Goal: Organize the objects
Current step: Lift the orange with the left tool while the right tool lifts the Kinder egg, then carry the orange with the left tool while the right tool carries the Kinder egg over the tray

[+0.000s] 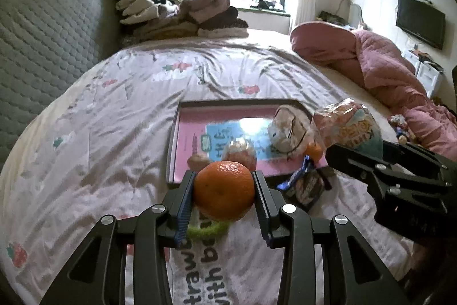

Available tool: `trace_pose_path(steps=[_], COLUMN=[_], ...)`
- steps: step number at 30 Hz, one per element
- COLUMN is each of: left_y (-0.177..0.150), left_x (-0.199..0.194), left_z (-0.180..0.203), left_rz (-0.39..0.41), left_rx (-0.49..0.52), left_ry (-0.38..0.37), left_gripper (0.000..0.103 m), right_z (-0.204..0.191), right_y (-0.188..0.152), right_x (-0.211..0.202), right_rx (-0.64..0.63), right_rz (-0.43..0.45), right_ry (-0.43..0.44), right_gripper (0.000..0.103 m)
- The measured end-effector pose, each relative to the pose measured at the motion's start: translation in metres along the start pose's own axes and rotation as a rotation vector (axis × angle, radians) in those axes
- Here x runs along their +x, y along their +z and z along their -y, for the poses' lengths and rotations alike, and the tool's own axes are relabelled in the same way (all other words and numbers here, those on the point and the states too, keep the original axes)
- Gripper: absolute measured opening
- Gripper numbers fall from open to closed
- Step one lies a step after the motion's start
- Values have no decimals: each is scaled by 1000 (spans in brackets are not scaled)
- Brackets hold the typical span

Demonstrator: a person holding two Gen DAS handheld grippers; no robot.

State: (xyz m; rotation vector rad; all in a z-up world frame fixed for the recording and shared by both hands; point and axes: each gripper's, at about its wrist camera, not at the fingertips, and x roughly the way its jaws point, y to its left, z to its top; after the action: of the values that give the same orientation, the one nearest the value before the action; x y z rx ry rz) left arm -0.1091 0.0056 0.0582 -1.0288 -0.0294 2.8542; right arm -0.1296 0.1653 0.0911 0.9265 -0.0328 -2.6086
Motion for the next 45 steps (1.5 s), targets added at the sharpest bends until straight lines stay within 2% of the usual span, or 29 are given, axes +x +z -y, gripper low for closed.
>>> trace_pose_path(steps=[9,22,31,45], left_y=[38,80,105,124], left_x=[-8,-10,-8,11], left_z=[7,1,-5,-14], left_rz=[46,108,148,148], left_rx=[10,34,34,26], left_ry=[-4,58,76,73], left_gripper=[40,40,40,40], right_z=[-6,-4,0,7], right_y=[23,57,70,82], right_x=[-10,-20,-15,3], right_rx=[-42,-79,-95,-117], right_rz=[53,125,140,140], right_ry=[-23,-56,-81,-105], right_gripper=[51,52,52,52])
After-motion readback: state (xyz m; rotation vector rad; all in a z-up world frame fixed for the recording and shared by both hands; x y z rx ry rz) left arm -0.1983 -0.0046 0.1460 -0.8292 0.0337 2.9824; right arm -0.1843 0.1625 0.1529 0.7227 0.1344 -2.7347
